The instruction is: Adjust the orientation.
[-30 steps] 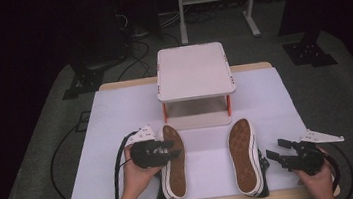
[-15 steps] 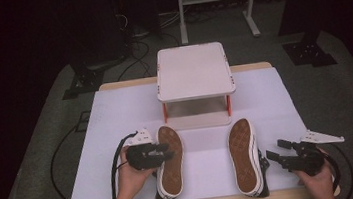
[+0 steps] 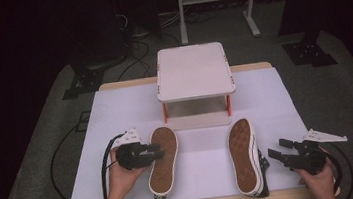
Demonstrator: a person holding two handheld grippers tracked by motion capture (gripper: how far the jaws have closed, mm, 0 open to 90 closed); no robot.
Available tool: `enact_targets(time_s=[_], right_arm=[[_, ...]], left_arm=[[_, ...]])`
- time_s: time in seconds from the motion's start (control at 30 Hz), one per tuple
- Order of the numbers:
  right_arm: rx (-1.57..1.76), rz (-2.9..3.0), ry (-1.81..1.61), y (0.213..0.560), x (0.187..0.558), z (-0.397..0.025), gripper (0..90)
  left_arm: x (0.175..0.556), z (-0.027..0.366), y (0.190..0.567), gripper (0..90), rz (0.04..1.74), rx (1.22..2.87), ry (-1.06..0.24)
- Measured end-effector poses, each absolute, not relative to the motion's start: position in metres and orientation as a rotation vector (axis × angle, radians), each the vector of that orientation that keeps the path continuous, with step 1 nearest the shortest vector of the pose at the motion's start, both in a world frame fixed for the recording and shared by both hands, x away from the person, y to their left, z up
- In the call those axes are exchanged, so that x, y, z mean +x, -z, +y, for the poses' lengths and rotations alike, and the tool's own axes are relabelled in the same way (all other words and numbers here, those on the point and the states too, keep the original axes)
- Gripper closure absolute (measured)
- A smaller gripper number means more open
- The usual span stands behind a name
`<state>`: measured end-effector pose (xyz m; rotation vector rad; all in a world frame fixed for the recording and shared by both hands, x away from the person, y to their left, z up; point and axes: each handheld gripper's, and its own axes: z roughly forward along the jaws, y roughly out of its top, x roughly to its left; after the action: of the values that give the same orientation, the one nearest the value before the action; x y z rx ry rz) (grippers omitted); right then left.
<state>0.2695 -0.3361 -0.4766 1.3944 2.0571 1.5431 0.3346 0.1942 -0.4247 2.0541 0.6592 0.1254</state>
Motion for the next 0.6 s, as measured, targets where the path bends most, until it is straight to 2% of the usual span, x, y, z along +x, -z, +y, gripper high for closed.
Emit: enact_targets(time_s=[0.23, 0.27, 0.3, 0.43, 0.6], right_arm=[[1.392, 2.058, -1.535, 0.477, 0.27, -0.336, 22.2], [1.393, 2.057, -1.536, 0.477, 0.27, -0.336, 22.2], [1.4, 2.056, -1.538, 0.477, 0.27, -0.336, 22.2], [1.402, 2.06, -1.532, 0.478, 0.271, -0.336, 22.2], [1.401, 2.067, -1.518, 0.478, 0.273, -0.333, 22.2]], left_arm=[[0.335, 0.218, 0.425, 61.3, 0.726, 2.045, -0.143], [0.335, 0.224, 0.427, 60.3, 0.756, 2.034, -0.138], [0.335, 0.224, 0.427, 54.9, 0.756, 2.034, -0.138], [0.339, 0.248, 0.436, 55.3, 0.835, 1.945, -0.059], [0.338, 0.257, 0.439, 56.0, 0.848, 1.93, -0.058]])
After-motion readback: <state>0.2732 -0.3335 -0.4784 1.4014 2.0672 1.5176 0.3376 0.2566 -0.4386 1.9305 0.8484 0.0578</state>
